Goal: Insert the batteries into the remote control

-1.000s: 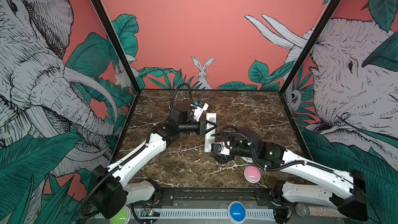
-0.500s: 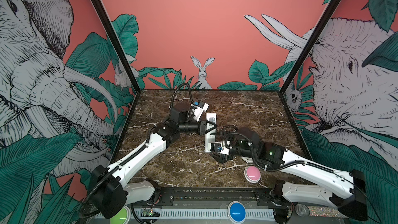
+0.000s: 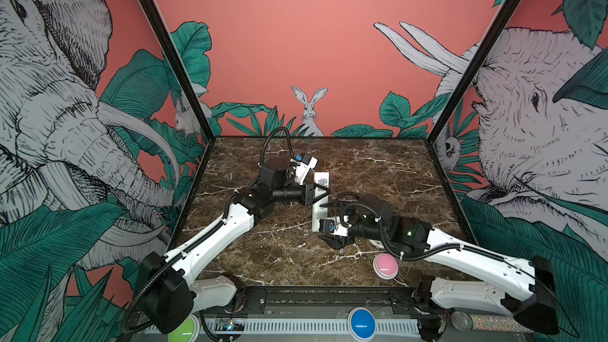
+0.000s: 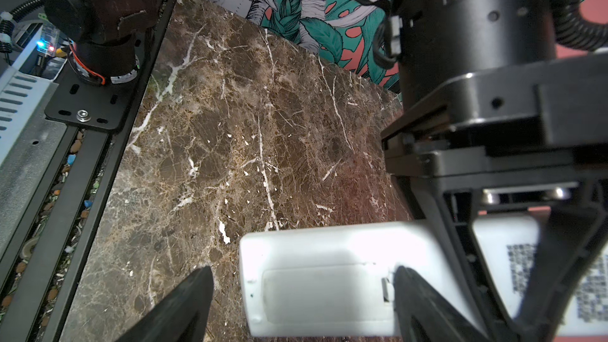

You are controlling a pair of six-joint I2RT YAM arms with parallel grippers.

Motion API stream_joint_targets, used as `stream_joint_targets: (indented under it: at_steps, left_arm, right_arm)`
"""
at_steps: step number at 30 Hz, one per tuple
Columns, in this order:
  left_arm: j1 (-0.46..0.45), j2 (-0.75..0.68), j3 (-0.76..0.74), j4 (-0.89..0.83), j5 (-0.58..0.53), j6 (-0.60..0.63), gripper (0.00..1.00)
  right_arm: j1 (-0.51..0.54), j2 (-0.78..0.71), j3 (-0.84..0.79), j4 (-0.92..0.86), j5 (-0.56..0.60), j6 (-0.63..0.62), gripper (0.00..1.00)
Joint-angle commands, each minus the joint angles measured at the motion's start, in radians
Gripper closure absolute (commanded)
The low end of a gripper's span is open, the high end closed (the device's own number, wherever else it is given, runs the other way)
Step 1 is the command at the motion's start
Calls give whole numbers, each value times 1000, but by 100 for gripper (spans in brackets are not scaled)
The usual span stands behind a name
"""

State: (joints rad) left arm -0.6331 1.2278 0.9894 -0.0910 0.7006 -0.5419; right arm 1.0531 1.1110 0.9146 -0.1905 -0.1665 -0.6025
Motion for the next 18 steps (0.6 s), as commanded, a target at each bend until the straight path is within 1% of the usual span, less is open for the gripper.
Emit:
stream_joint_targets:
  at_steps: [1,5,14,18]
  left_arm:
    - [-10,-44,4,69,54,-23,100]
    - [-10,-43,8,68,57,-20,100]
    - [-10,-41,12,63,57,-12,100]
    - [-10,-40,15,62,54,-10,100]
  right_arm:
    - [2,22,-23,10,12,3,12]
    - [2,26,-28,1,5,7,13]
    - [2,39,-17,-69,-36,17,20]
    - [2,53,-4,-100,-51,17,26]
